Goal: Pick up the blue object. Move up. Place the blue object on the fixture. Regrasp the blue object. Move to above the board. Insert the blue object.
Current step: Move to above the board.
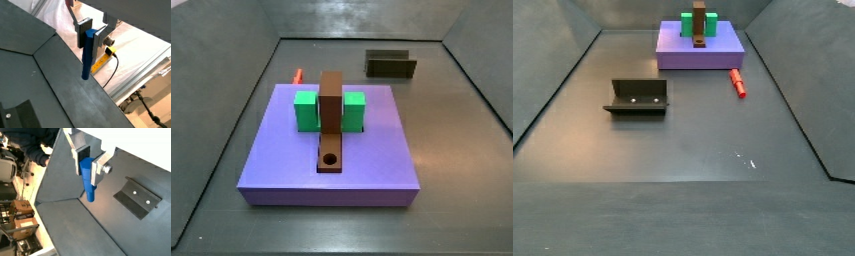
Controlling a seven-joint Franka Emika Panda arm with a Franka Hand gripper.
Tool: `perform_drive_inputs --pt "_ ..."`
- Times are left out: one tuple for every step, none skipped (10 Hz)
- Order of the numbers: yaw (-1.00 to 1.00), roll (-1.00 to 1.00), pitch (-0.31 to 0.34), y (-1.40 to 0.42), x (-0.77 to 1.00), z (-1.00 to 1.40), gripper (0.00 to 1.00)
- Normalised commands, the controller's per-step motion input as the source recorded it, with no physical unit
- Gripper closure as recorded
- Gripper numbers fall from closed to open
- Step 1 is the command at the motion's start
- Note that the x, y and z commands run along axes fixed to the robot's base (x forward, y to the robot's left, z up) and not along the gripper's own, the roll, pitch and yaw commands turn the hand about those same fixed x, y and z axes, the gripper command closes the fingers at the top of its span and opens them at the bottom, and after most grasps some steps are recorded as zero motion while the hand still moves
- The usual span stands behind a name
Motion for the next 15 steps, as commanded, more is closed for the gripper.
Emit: perform_drive_inputs --pt "-0.22 -1.0 0.168 -1.4 -1.12 0.24 1.0" --pt "-0.21 -1.0 0.164 -1.4 -1.14 0.28 1.0" --pt "-0.2 -1.0 0.154 -1.4 -1.23 0.3 1.0" --pt "-0.19 -1.0 0.167 -1.4 -1.27 0.28 1.0" --pt "-0.18 -1.0 0.183 -1.4 -1.24 0.3 1.0" --pt "-0.17 -1.0 0.189 -0.98 -0.88 0.21 1.0" --pt "-0.16 -1.0 0.196 -0.54 -0.53 0.1 1.0" --pt "-0.13 -1.0 0.204 -0.22 -0.24 0.04 1.0" --pt "-0.12 -1.0 0.2 -0.09 -0.13 0.03 1.0" --pt "-0.09 -1.0 0.183 -0.02 -0.08 0.0 1.0" --pt "-0.08 -1.0 0.167 0.01 -0.06 0.01 1.0" --pt "-0.05 -0.84 0.112 0.02 -0.06 0.0 1.0" --pt "-0.03 -0.61 0.06 0.03 -0.05 -0.01 1.0" --pt "-0.02 -0.36 0.02 0.02 -0.05 0.01 1.0" --pt "-0.01 -0.23 -0.004 0.02 -0.03 -0.01 1.0"
